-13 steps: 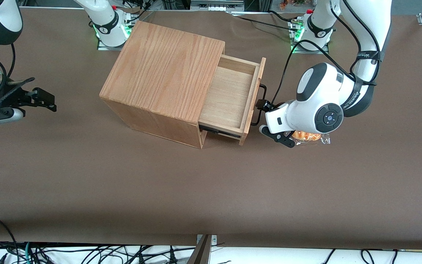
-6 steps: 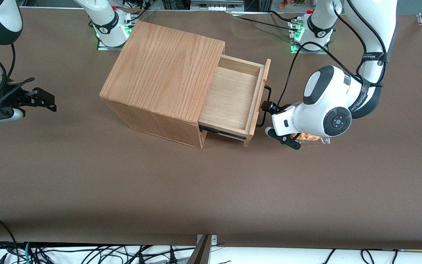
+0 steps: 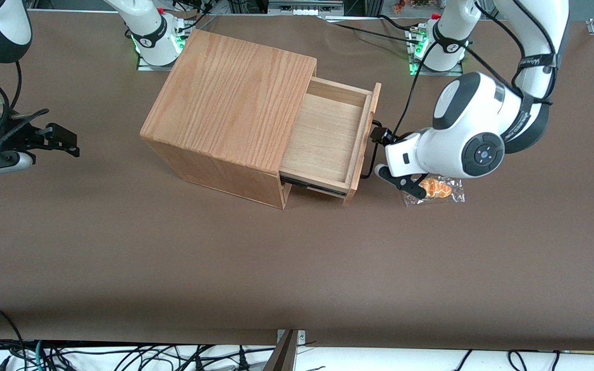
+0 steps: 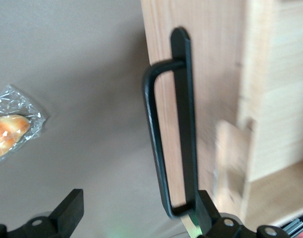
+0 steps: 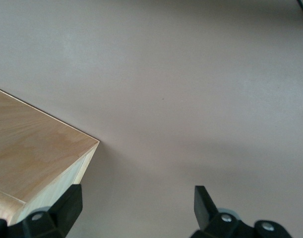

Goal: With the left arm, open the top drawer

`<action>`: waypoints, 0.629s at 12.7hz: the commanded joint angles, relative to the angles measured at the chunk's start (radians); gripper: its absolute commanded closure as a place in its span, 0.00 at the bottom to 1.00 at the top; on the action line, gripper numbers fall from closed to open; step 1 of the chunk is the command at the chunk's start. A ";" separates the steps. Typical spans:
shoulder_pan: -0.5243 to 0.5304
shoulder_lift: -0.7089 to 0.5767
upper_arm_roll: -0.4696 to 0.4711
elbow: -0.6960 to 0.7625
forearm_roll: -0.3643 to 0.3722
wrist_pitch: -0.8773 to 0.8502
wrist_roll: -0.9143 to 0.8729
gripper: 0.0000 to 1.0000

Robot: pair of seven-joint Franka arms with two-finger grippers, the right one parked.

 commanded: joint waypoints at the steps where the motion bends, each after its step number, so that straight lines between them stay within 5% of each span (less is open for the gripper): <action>1: 0.010 -0.085 0.007 0.002 0.025 -0.045 -0.005 0.00; 8: 0.126 -0.238 0.018 0.007 0.230 -0.106 -0.108 0.00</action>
